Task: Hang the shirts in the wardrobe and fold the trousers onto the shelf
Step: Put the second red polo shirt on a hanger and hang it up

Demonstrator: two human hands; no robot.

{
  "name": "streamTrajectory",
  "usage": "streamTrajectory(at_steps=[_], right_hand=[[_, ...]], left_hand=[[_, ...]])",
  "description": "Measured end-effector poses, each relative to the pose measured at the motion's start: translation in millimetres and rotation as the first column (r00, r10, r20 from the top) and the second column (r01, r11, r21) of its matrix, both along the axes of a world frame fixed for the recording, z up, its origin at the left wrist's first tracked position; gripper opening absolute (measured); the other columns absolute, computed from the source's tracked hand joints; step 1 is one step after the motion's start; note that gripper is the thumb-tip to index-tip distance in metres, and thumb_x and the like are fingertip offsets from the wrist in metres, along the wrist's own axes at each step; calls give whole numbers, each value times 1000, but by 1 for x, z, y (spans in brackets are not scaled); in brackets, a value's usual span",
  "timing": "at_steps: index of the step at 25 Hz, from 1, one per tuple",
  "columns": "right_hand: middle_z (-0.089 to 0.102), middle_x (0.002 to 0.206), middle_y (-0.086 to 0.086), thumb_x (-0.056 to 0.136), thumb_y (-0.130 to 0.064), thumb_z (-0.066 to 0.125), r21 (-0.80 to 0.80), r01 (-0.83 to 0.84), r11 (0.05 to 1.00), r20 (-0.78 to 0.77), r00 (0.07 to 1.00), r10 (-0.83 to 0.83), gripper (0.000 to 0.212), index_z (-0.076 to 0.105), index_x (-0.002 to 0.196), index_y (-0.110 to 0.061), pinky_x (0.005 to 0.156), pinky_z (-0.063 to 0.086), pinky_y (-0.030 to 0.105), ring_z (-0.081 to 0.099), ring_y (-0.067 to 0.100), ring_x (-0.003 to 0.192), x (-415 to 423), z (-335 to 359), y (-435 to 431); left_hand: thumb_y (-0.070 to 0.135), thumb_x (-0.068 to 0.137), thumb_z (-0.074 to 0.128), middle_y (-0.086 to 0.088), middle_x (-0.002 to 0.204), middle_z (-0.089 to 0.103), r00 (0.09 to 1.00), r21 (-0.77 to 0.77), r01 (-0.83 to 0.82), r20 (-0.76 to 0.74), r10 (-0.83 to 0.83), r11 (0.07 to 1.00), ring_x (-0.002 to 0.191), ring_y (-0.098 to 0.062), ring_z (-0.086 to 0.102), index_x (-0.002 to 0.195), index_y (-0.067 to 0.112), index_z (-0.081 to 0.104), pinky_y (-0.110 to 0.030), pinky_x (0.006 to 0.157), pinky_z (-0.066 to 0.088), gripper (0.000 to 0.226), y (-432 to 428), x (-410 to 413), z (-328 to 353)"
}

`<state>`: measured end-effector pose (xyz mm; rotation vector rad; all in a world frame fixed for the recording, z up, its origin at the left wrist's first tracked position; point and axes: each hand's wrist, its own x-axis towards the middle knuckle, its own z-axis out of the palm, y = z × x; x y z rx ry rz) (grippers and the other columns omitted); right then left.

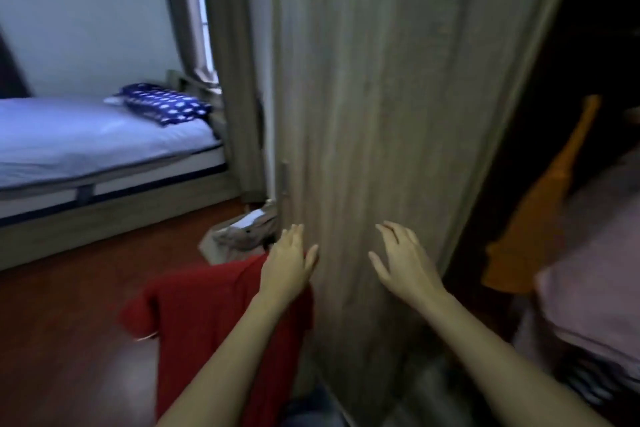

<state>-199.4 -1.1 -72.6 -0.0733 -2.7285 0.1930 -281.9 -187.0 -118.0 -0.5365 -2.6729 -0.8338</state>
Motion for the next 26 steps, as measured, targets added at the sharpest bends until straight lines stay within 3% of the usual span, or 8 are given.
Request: streamTrajectory(at_steps=[3, 8, 12, 17, 19, 22, 24, 26], right_hand=[[48, 138, 12, 91, -35, 45, -38, -105, 994, 31, 994, 107, 54, 44, 136, -5, 107, 33, 33, 41, 27, 129, -57, -22, -62], [48, 136, 10, 95, -37, 43, -134, -156, 979, 159, 971, 177, 51, 41, 137, -8, 105, 32, 31, 41, 25, 127, -139, -63, -137], [48, 136, 18, 95, -49, 38, -206, 9, 978, 324, 944, 60, 61, 40, 137, -5, 104, 34, 38, 41, 32, 126, -189, -94, -155], [58, 124, 20, 83, -54, 52, -188, 318, 929, 596, 789, -149, 67, 48, 126, -3, 93, 47, 39, 54, 36, 115, -232, -114, -159], [65, 115, 18, 84, -37, 59, -292, 289, 912, 486, 866, -119, 42, 61, 113, -6, 88, 50, 36, 60, 33, 107, -236, -117, -159], [69, 105, 7, 87, -13, 57, -567, 7, 824, 28, 1000, 10, 24, 62, 111, -15, 86, 47, 25, 64, 23, 100, -217, -120, -161], [66, 101, -7, 88, -3, 54, -739, -170, 652, -162, 984, 73, 33, 55, 107, -29, 83, 45, 14, 63, 9, 97, -199, -120, -155], [65, 100, -15, 89, 0, 53, -778, -245, 579, -231, 968, 100, 45, 51, 103, -43, 83, 46, 14, 62, 4, 97, -186, -118, -142]], left_hand=[[43, 92, 37, -18, 147, 38, 992, -166, -123, -34, 119, 978, 137, -34, 34, 140, 2, 39, -47, 107, 33, 63, -100, -42, -42], [52, 97, 3, -9, 144, 44, 991, -384, -135, -50, 125, 913, 136, -27, 37, 139, 9, 42, -51, 104, 33, 71, -196, -69, -123], [31, 101, 16, -6, 154, 24, 977, -339, -103, -210, 32, 935, 145, -21, 10, 150, 11, 11, -44, 114, 9, 53, -197, -75, -159], [2, 93, 28, -4, 135, 52, 838, -280, -139, -545, -38, 950, 135, -20, 38, 132, 11, 48, -41, 108, 27, 44, -214, -83, -181], [4, 97, 28, -2, 125, 61, 804, -238, -109, -592, -55, 965, 123, -22, 54, 123, 13, 58, -40, 100, 35, 41, -212, -79, -180], [12, 95, 42, 0, 105, 72, 782, -164, -13, -616, -92, 986, 98, -19, 69, 109, 16, 64, -36, 77, 41, 26, -202, -61, -175], [23, 85, 57, 0, 90, 75, 774, -81, 89, -622, -120, 993, 71, -17, 71, 95, 17, 66, -32, 67, 37, 15, -186, -56, -153], [25, 81, 59, -3, 94, 72, 820, 39, 112, -567, -70, 993, 72, -18, 67, 99, 18, 60, -32, 70, 37, 19, -165, -70, -114]])
